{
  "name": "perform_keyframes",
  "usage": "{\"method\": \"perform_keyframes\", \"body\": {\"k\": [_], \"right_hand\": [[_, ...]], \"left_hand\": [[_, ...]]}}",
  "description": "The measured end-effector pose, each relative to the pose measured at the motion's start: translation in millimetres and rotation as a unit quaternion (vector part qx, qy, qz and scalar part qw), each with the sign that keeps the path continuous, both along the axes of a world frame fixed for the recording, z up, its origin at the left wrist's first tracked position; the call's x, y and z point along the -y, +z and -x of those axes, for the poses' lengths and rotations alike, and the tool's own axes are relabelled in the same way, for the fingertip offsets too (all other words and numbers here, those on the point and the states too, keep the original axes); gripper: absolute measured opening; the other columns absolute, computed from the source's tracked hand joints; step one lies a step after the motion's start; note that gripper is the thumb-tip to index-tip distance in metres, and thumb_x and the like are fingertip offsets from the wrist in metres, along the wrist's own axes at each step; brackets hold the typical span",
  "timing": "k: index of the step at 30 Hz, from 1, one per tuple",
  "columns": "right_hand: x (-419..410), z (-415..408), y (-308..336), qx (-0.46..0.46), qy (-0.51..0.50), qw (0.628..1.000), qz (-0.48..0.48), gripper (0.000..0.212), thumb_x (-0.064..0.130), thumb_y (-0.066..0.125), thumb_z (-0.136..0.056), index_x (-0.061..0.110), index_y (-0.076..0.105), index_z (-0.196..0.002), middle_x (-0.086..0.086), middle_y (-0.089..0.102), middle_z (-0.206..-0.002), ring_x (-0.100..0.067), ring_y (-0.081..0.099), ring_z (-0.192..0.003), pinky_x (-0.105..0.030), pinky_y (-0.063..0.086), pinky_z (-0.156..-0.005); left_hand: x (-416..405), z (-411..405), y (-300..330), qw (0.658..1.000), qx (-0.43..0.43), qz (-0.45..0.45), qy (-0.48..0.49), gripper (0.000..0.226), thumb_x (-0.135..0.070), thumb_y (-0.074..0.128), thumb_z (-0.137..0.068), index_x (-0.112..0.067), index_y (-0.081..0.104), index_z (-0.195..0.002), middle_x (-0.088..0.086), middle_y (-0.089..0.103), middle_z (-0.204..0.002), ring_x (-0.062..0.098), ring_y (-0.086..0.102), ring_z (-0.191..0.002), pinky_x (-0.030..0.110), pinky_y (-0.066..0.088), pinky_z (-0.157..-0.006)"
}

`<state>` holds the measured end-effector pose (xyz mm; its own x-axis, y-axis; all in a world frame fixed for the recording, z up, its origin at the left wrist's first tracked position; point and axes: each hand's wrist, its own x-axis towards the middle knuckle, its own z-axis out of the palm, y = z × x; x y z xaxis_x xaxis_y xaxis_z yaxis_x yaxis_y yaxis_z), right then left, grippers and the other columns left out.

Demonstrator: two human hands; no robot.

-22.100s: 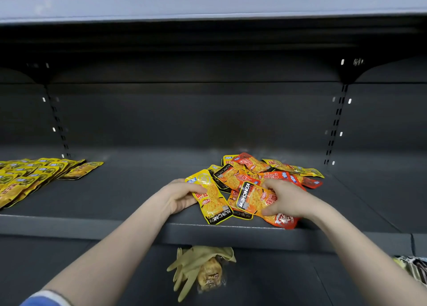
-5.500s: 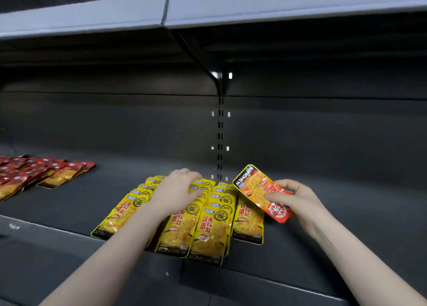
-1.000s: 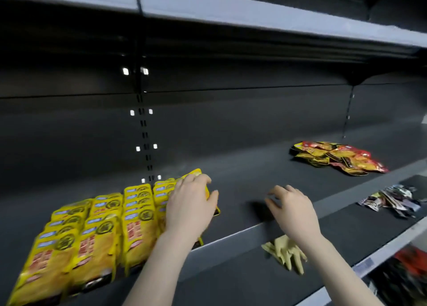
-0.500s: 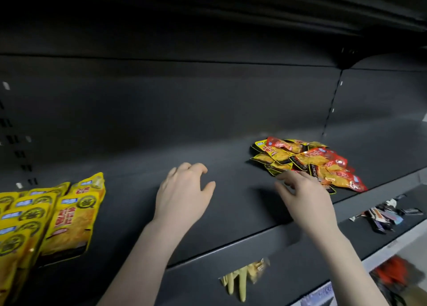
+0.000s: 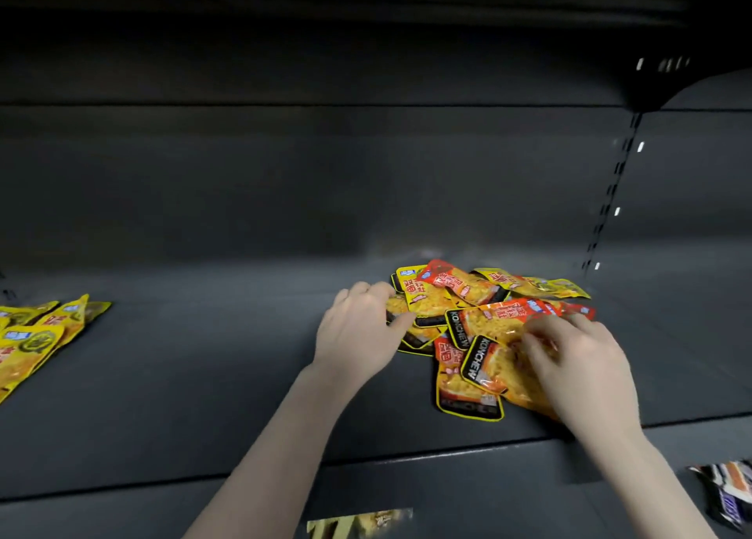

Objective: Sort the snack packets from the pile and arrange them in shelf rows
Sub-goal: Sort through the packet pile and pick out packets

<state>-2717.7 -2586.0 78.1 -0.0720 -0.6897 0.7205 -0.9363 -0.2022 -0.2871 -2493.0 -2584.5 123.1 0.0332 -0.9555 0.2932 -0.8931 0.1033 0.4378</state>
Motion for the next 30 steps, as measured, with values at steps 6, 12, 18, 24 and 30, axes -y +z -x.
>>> {"method": "perform_keyframes", "body": {"k": [6,12,18,24,30], "right_hand": [[24.0,7.2,-8.4,-0.008,0.011,1.0,0.003,0.008,0.01,0.077,-0.072,0.008,0.071,-0.076,-0.014,0.06,-0.071,-0.038,0.056,-0.067,-0.042,0.049,-0.061],[27.2,6.4,-12.2,-0.042,0.012,0.999,0.021,0.017,0.013,0.082,-0.065,0.008,0.068,-0.072,-0.012,0.057,-0.068,-0.035,0.054,-0.061,-0.039,0.047,-0.053],[30.2,5.2,-14.7,-0.045,0.012,0.999,0.015,0.022,0.016,0.085,-0.062,0.009,0.067,-0.074,-0.011,0.057,-0.07,-0.035,0.054,-0.062,-0.04,0.048,-0.052],[30.8,4.5,-14.7,-0.05,0.011,0.999,0.007,0.025,0.017,0.086,-0.061,0.009,0.067,-0.076,-0.011,0.056,-0.07,-0.035,0.054,-0.062,-0.038,0.048,-0.053],[30.3,2.4,-13.4,-0.081,0.005,0.997,-0.016,0.026,0.018,0.086,-0.06,0.009,0.066,-0.075,-0.011,0.056,-0.069,-0.034,0.055,-0.061,-0.037,0.047,-0.051]], "left_hand": [[46.2,24.2,-2.0,0.998,0.035,-0.033,0.036,0.045,-0.047,0.046,-0.094,-0.008,0.057,-0.115,0.01,0.058,-0.116,0.028,0.051,-0.111,0.039,0.044,-0.089],[84.2,40.1,-6.4,0.99,0.078,-0.086,0.079,0.061,-0.058,0.048,-0.09,-0.005,0.051,-0.121,0.013,0.055,-0.124,0.03,0.05,-0.117,0.037,0.043,-0.09],[103.0,48.3,-9.9,0.988,0.032,-0.103,0.113,0.074,-0.062,0.065,-0.076,-0.009,0.047,-0.124,0.011,0.052,-0.128,0.029,0.047,-0.121,0.037,0.041,-0.094],[103.9,48.5,-4.4,0.98,-0.099,-0.139,0.107,0.074,-0.041,0.081,-0.07,-0.01,0.039,-0.122,0.007,0.055,-0.12,0.028,0.055,-0.113,0.038,0.048,-0.087],[97.3,21.9,-4.8,0.98,-0.107,-0.149,0.076,0.046,-0.034,0.081,-0.062,-0.012,0.057,-0.095,0.005,0.067,-0.103,0.023,0.063,-0.096,0.029,0.047,-0.071]]}}
